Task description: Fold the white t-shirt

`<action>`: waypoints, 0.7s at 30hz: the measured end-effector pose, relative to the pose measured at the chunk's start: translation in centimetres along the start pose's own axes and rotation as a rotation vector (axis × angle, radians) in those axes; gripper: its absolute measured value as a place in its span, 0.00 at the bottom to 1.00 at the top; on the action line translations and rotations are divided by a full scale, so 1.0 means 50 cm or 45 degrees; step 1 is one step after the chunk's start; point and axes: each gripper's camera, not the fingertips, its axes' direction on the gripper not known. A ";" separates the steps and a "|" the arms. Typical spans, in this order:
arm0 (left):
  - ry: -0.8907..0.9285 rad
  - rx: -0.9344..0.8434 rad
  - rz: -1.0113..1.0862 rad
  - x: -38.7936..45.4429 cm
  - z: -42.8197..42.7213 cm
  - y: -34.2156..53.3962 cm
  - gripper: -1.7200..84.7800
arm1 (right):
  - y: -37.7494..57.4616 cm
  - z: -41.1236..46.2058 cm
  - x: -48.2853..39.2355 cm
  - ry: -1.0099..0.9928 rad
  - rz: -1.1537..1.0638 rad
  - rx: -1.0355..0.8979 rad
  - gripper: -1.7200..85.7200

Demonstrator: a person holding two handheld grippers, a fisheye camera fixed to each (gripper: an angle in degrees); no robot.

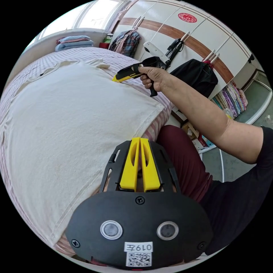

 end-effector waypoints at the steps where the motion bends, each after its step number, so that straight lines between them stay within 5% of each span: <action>1: 0.020 -0.018 0.041 0.004 0.004 -0.011 0.03 | -0.009 -0.003 0.002 -0.019 -0.003 0.002 0.08; 8: 0.028 0.280 0.063 0.010 -0.012 -0.067 0.03 | -0.093 -0.029 -0.006 0.003 0.006 0.123 0.09; 14: -0.266 0.105 0.221 0.072 0.076 -0.121 0.03 | -0.203 0.011 -0.034 0.099 0.012 0.066 0.08; 21: -0.060 0.074 0.121 0.049 0.119 -0.117 0.03 | -0.246 0.004 -0.034 0.169 0.041 0.013 0.01</action>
